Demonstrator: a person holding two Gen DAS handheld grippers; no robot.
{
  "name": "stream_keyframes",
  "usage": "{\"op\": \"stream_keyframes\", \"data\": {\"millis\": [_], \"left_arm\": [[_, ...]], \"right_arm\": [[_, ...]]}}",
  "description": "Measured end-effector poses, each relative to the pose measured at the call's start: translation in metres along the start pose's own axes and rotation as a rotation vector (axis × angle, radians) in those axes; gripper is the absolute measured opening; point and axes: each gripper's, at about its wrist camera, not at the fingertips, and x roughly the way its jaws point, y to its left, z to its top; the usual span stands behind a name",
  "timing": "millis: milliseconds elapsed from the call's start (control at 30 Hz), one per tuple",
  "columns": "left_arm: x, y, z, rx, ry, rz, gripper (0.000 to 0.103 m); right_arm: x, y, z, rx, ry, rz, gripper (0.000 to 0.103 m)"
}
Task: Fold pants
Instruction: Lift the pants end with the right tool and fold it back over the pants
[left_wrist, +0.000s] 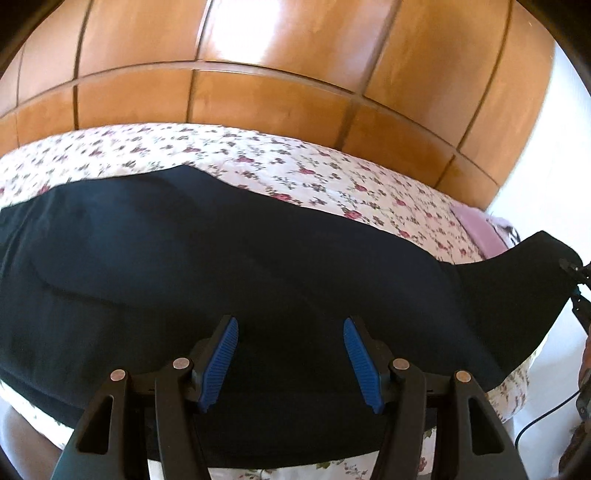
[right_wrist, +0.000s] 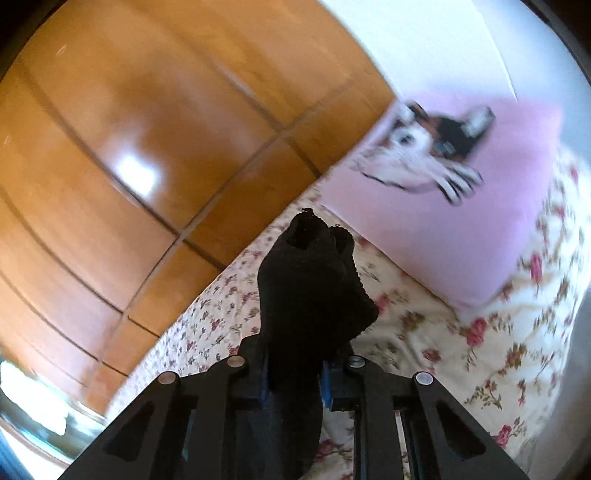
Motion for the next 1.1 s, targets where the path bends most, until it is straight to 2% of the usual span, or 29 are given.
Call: {"op": "stream_keyframes", "data": {"millis": [233,433,567,800,1000,1100], "left_arm": [[-0.011,0.017,-0.004,-0.037,-0.031,-0.023,0.061],[-0.021,0.04,-0.003,-0.108,-0.059,-0.016,0.061],[-0.031,0.057,-0.004,-0.144,-0.083,-0.018,0.061],[-0.046,0.088,-0.01,-0.231,-0.13,-0.044,0.061],[-0.043,0.109,-0.012,-0.321,-0.115,-0.058,0.061],[-0.044,0.112,-0.012,-0.332,-0.121,-0.067,0.061]], "right_arm": [[-0.013,0.09,-0.014,-0.254,-0.062,-0.042,0.02],[-0.005,0.163,-0.05,-0.46,-0.069,-0.006,0.02],[0.013,0.199,-0.079,-0.542,-0.021,0.059,0.02],[0.057,0.244,-0.147,-0.714,0.101,0.092,0.021],[0.092,0.258,-0.22,-0.864,0.226,0.115,0.021],[0.108,0.254,-0.244,-0.887,0.292,0.112,0.024]]}}
